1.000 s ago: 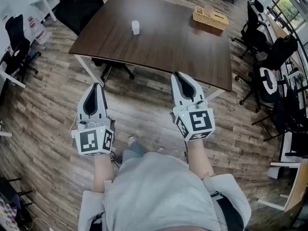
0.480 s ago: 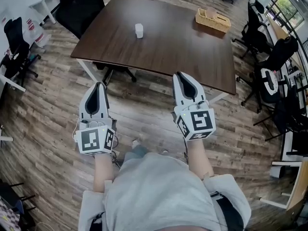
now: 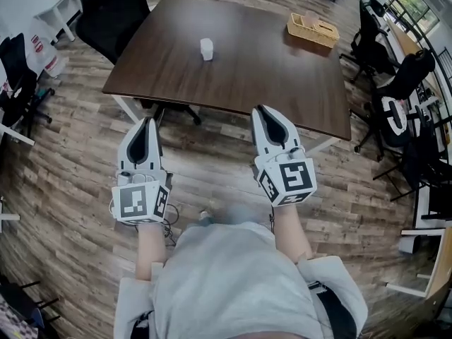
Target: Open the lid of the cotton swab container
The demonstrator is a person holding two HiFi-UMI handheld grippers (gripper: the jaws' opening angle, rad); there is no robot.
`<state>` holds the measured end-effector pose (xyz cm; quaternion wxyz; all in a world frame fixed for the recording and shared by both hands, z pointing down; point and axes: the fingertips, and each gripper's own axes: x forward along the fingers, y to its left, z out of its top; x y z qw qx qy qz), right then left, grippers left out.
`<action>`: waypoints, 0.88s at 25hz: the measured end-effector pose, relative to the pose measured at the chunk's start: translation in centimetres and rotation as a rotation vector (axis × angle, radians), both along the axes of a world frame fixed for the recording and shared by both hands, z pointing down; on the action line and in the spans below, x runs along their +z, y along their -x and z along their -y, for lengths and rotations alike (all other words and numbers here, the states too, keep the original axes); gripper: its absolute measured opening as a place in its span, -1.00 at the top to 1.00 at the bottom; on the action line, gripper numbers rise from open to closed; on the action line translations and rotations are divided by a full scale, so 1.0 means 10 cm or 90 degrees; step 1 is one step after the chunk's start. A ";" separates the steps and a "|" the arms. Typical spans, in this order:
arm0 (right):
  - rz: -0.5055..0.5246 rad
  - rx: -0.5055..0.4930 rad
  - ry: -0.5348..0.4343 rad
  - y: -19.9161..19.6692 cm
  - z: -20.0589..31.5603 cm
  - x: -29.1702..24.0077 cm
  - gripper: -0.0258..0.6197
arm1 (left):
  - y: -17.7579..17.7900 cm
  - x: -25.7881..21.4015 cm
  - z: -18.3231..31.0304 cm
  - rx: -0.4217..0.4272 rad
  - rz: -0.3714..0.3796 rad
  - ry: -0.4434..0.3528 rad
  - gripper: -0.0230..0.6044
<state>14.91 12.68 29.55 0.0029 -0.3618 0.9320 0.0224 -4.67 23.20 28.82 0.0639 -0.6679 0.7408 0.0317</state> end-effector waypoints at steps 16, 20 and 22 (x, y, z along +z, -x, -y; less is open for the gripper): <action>0.001 -0.019 0.010 0.62 0.94 0.10 0.83 | 0.63 0.11 0.74 -0.032 0.000 0.013 0.89; -0.001 -0.032 0.007 0.81 1.34 0.05 0.83 | 0.76 0.04 1.13 -0.035 0.004 0.008 0.89; -0.002 -0.040 0.004 0.90 1.54 0.01 0.83 | 0.82 0.00 1.31 -0.039 0.005 0.005 0.89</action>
